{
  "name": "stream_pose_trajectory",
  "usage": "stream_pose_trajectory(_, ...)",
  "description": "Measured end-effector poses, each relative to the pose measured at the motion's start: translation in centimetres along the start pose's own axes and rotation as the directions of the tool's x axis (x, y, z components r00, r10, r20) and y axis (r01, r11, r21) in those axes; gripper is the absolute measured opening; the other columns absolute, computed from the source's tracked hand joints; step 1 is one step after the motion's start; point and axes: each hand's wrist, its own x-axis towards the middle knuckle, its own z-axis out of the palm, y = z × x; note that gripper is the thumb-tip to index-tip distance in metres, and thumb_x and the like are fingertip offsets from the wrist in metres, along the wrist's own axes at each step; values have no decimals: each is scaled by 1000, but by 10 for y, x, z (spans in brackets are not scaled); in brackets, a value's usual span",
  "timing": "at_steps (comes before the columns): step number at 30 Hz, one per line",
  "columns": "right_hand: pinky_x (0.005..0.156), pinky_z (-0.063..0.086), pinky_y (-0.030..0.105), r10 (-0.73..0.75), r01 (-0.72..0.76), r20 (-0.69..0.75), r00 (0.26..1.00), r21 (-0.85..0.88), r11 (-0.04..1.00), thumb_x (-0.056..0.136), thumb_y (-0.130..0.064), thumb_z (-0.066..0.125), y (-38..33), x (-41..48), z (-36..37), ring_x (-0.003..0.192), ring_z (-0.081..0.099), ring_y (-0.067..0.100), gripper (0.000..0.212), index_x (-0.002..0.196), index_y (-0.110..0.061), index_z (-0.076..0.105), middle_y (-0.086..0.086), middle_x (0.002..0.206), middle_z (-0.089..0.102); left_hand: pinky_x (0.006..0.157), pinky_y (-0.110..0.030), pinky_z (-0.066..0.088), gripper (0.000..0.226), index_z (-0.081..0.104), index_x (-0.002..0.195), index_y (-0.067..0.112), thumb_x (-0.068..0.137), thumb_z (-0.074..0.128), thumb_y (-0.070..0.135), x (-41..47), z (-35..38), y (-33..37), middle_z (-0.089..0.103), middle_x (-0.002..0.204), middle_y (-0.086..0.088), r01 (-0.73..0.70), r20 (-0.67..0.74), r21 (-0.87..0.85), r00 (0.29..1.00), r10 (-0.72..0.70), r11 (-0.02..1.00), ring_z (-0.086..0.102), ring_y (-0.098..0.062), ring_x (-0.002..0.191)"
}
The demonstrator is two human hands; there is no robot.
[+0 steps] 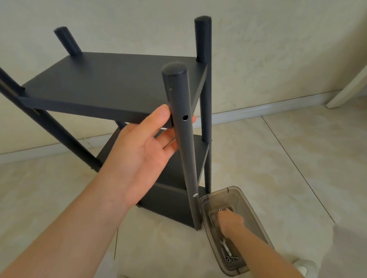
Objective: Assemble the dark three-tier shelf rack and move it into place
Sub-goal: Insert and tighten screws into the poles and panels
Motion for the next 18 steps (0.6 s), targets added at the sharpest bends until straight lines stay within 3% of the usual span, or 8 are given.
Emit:
stream_pose_trajectory(2,86,51,33,-33,32,-14,999,-62,998,99,-16,51,1,-12,-19,97,63,22,20,112,-15,66,3,107,65,89,-35,59,57,60,130,11,77,75,26,0,2,0,72,121,-4,7,-23,-5,1000,-8,1000,68,-23,116)
stream_pose_trajectory(3,81,51,30,-51,48,-27,998,-81,996,99,-17,50,1,-17,-32,92,62,21,20,111,-15,66,3,102,64,89,-34,59,53,63,128,12,78,74,26,-1,3,1,72,121,-4,9,-25,-4,1000,-9,1000,68,-24,116)
stream_pose_trajectory(7,85,53,34,-202,194,-19,979,-204,960,100,-18,47,-11,-42,-104,101,65,26,26,119,-11,63,5,106,64,90,-36,59,21,83,96,20,79,71,24,-3,9,4,75,112,-4,19,-46,4,999,-19,1000,71,-24,111)
stream_pose_trajectory(9,73,51,33,-303,276,-20,953,-359,892,100,-18,49,-24,-62,-146,91,65,27,23,116,-9,64,5,96,62,93,-37,58,17,84,89,23,77,71,25,-3,10,6,77,106,-2,15,-48,31,999,-14,999,71,-23,111)
stream_pose_trajectory(11,64,43,32,-454,371,-28,891,-532,761,97,-11,54,-36,-88,-182,81,64,26,16,108,-8,64,5,85,56,93,-36,58,17,84,88,24,75,72,27,-2,10,7,77,105,-2,17,-61,41,998,-15,999,70,-24,113)
stream_pose_trajectory(13,58,39,28,-565,438,-26,825,-602,668,93,-6,58,-43,-119,-212,65,57,20,10,100,-8,65,0,71,47,92,-36,58,18,84,89,23,74,74,27,-1,11,6,76,106,-4,17,-82,20,997,-15,1000,69,-26,114)
stream_pose_trajectory(15,54,34,21,-612,511,-13,791,-537,671,93,-10,55,-45,-153,-238,62,52,16,8,90,-11,63,-1,68,48,91,-36,58,14,83,89,22,79,73,26,-1,12,5,76,107,-5,15,-110,-4,994,-15,1000,70,-26,113)
stream_pose_trajectory(18,61,36,12,-677,635,-101,729,-272,723,95,-23,59,-42,-204,-272,79,61,11,11,91,-15,67,-4,85,64,93,-36,56,14,83,91,18,86,70,23,-2,15,3,76,107,-5,3,-122,-15,992,-5,1000,70,-26,112)
